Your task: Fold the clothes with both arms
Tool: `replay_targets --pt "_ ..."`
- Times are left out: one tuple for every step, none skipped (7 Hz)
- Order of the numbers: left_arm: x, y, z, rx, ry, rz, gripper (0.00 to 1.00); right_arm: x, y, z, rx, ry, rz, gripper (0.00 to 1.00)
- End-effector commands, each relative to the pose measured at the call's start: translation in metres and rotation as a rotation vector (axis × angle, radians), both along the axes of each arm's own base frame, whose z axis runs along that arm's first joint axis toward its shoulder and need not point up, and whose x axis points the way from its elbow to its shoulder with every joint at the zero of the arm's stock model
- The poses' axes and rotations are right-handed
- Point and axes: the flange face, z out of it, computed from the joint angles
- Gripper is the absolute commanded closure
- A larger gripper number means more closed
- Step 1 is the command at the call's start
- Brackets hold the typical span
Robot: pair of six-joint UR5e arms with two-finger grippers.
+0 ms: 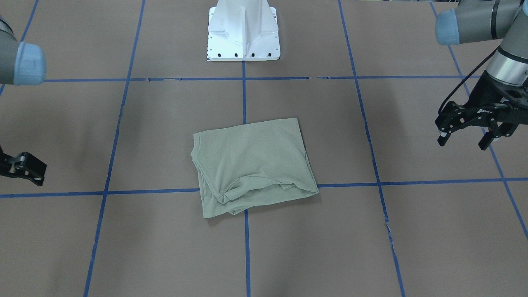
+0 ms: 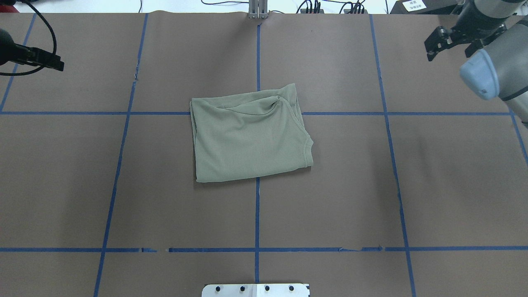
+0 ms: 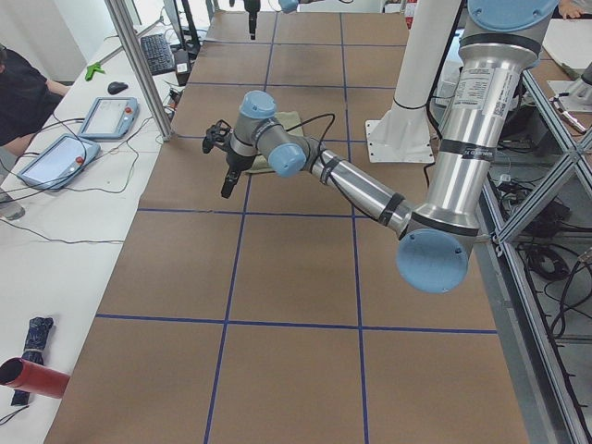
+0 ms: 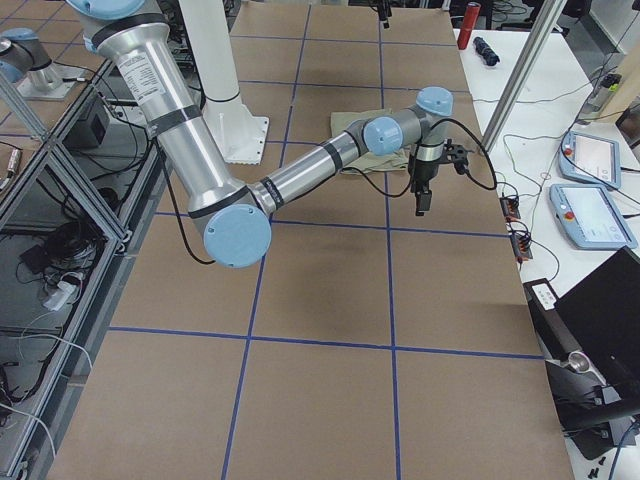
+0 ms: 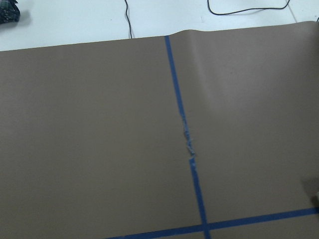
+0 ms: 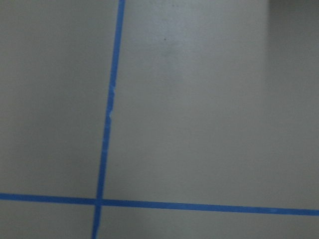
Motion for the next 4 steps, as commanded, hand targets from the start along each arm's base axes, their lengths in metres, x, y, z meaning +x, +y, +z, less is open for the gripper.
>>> replay_targets --pt "-0.018 0.036 0.016 0.001 -0.002 0.058 0.0 0.048 0.035 0.06 0.008 -0.012 -0.1 0.0" --pt "-0.033 0.038 0.007 -0.019 0.027 0.014 0.0 0.054 0.037 0.058 0.036 -0.038 -0.082 0.0" --pt "-0.05 0.051 0.004 -0.003 0.037 0.005 0.0 0.056 0.042 0.072 0.024 -0.036 -0.072 0.0" --pt "-0.062 0.048 0.016 0.0 0.01 -0.001 0.0 0.059 0.053 0.097 -0.009 -0.024 -0.075 0.0"
